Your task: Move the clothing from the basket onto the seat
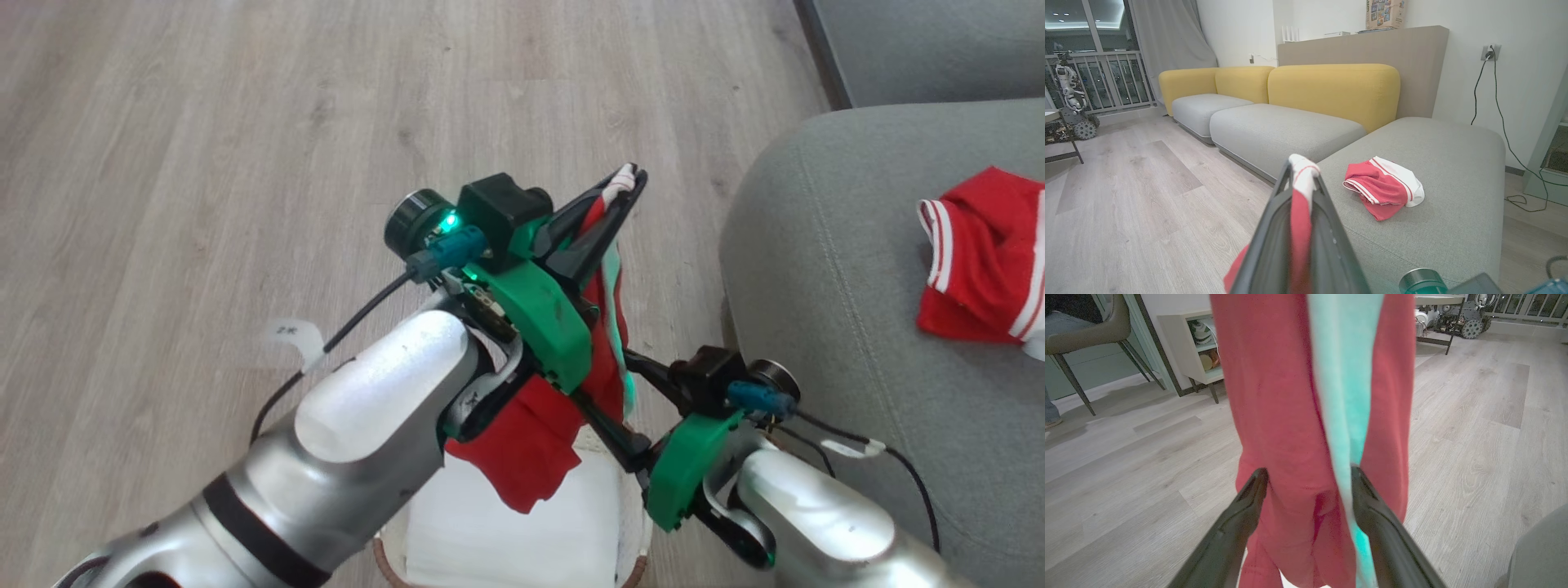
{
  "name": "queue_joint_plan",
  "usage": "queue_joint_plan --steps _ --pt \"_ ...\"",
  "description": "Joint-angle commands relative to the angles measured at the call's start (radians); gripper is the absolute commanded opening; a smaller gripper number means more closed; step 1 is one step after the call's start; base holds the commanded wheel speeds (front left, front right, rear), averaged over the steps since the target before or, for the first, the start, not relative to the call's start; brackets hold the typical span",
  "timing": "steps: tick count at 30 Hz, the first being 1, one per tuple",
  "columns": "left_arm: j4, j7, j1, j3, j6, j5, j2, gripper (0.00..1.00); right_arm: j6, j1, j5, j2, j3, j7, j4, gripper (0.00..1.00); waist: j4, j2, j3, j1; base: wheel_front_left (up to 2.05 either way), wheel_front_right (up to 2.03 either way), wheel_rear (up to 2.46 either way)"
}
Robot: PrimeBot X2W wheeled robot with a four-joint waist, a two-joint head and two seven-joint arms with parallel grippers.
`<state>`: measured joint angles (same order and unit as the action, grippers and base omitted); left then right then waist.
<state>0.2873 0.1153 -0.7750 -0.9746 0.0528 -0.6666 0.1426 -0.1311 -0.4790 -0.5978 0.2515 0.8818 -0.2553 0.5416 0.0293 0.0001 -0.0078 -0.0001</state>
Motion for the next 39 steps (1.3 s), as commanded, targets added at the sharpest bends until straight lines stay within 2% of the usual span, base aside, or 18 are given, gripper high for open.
queue_joint_plan --steps 1,9,17,18,20,24,28,33,39 --pt "-0.034 0.000 -0.072 0.035 -0.001 -0.006 0.003 0.00 0.000 -0.030 -0.010 -0.012 0.002 -0.006 -0.016 1.00 0.004 -0.0001 0.000 0.0001 0.00 0.00 0.00" --pt "-0.046 -0.003 -0.075 0.017 -0.009 -0.013 -0.017 0.00 0.000 -0.077 -0.063 -0.048 0.060 -0.006 0.120 1.00 0.042 -0.0001 -0.001 0.0001 0.00 0.00 0.00" --pt "-0.051 -0.006 -0.069 0.009 -0.007 -0.019 -0.015 0.00 0.000 -0.078 -0.096 -0.070 0.058 -0.006 0.167 1.00 0.062 -0.0001 -0.006 0.0001 0.00 0.00 0.00" --pt "-0.052 -0.006 -0.068 0.009 -0.006 -0.019 -0.013 0.00 0.000 -0.077 -0.099 -0.070 0.058 -0.006 0.168 0.93 0.062 -0.0001 -0.007 0.0001 0.00 0.00 0.00" --pt "-0.053 -0.005 -0.066 0.009 -0.004 -0.021 -0.011 0.00 0.000 -0.074 -0.107 -0.069 0.066 -0.006 0.170 0.00 0.062 -0.0001 -0.009 0.0001 0.00 0.00 0.00" --pt "-0.051 0.002 -0.050 0.016 0.005 -0.030 -0.002 0.00 0.000 -0.073 -0.122 -0.059 0.062 -0.006 0.161 0.00 0.054 -0.0001 -0.013 0.0001 0.00 0.00 0.00" --pt "-0.048 0.008 -0.026 0.020 0.015 -0.037 0.015 0.00 0.000 -0.064 -0.125 -0.039 0.016 -0.006 0.135 0.00 0.042 -0.0001 -0.012 0.0001 0.00 0.00 0.00" --pt "-0.051 0.014 0.011 0.029 0.039 -0.044 0.045 0.00 0.000 -0.032 -0.123 -0.015 -0.104 -0.006 0.087 0.00 0.023 -0.0001 -0.006 0.0001 0.00 0.00 0.00" --pt "-0.049 0.014 0.079 0.019 0.055 -0.058 0.076 0.00 0.000 0.011 -0.069 0.010 -0.263 -0.006 -0.018 0.00 -0.001 -0.0001 0.004 0.0001 0.00 0.00 0.00"
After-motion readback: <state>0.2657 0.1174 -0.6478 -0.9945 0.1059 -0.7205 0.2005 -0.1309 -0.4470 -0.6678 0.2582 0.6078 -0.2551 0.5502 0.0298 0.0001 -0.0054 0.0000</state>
